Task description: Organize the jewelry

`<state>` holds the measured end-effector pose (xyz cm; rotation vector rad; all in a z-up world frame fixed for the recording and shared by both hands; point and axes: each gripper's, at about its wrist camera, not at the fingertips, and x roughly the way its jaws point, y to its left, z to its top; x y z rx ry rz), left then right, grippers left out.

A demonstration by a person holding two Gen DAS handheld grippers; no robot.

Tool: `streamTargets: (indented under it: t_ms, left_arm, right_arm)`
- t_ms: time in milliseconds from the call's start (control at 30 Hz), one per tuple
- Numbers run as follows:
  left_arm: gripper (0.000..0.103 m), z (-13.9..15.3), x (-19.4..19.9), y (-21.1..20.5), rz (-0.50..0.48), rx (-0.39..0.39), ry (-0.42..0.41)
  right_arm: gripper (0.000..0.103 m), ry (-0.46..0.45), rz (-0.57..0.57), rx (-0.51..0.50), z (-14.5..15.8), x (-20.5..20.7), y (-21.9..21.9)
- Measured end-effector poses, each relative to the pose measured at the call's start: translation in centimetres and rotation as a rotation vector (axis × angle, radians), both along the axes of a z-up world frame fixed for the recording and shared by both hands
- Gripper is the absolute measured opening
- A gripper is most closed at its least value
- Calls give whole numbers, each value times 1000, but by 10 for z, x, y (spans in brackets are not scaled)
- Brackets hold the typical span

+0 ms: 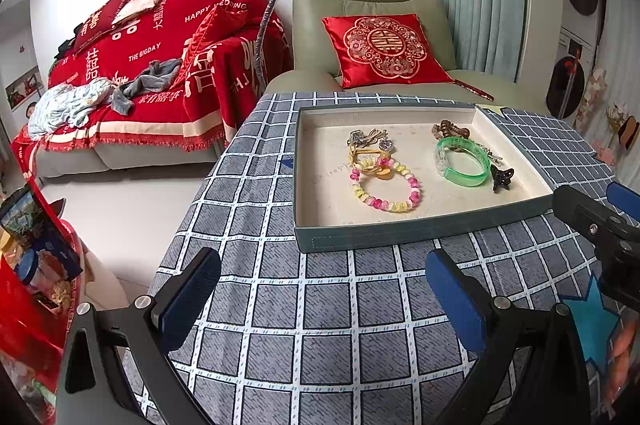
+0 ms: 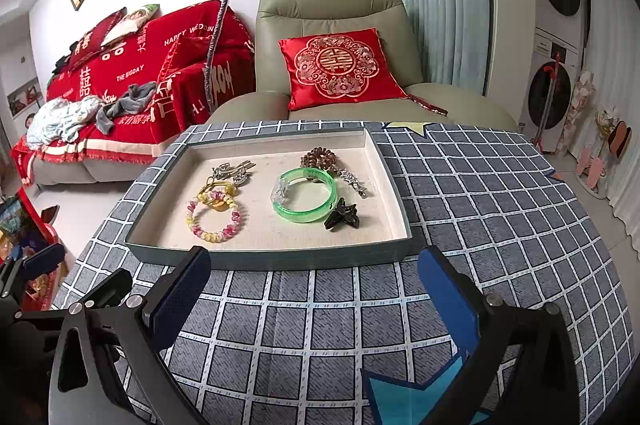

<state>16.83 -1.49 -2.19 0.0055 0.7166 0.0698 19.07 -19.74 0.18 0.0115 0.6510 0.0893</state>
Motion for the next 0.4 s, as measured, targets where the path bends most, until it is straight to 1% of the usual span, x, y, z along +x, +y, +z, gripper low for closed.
streamTargets:
  t_ms: [233, 400]
  left_arm:
    - [103, -2, 1, 1, 4, -3, 7]
    - [103, -1, -1, 0, 7, 11, -15]
  right_arm:
    - [103, 2, 1, -1, 1, 0, 1]
    - [103, 1, 0, 0, 0, 0, 1]
